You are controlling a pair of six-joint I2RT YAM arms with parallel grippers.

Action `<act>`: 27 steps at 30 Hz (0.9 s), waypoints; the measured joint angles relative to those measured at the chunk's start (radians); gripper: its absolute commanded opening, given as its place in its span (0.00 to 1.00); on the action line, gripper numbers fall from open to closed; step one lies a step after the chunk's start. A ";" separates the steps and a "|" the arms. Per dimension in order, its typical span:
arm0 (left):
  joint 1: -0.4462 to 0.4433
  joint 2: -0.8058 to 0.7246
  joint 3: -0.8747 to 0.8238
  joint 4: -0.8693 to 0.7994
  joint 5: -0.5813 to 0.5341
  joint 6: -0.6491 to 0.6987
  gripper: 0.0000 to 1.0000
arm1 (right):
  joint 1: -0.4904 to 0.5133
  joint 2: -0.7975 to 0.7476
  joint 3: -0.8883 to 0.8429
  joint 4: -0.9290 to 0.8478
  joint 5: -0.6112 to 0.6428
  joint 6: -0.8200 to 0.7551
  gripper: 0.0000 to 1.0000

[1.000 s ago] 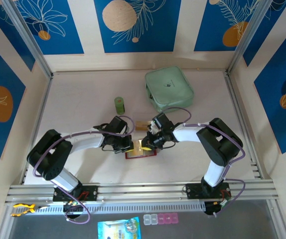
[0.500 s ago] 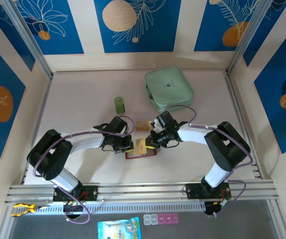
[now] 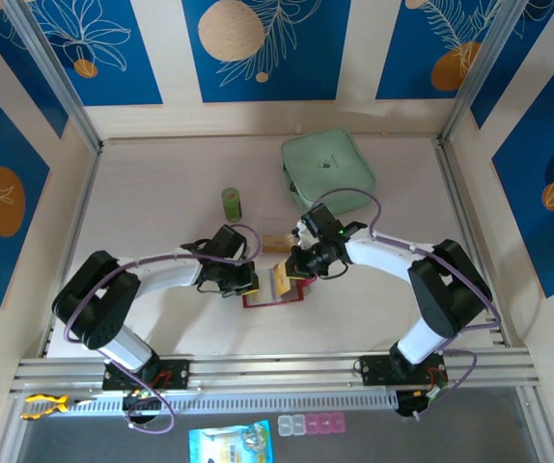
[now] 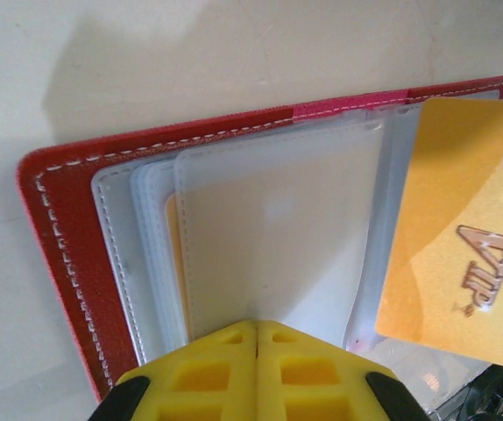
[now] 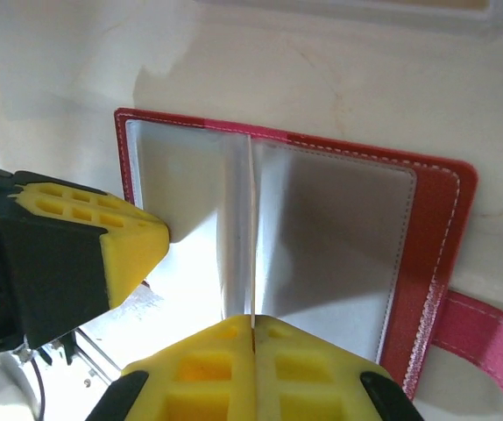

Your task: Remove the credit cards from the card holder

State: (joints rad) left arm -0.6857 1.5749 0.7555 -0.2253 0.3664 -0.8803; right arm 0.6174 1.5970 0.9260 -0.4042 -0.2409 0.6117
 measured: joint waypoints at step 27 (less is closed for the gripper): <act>0.048 -0.112 -0.022 0.006 0.003 0.004 0.13 | -0.025 0.229 0.613 -0.488 0.248 -1.184 0.00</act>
State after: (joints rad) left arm -0.6373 1.4631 0.7334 -0.2195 0.3691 -0.8764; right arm 0.5922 1.8259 1.5394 -0.8925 0.0071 -0.5728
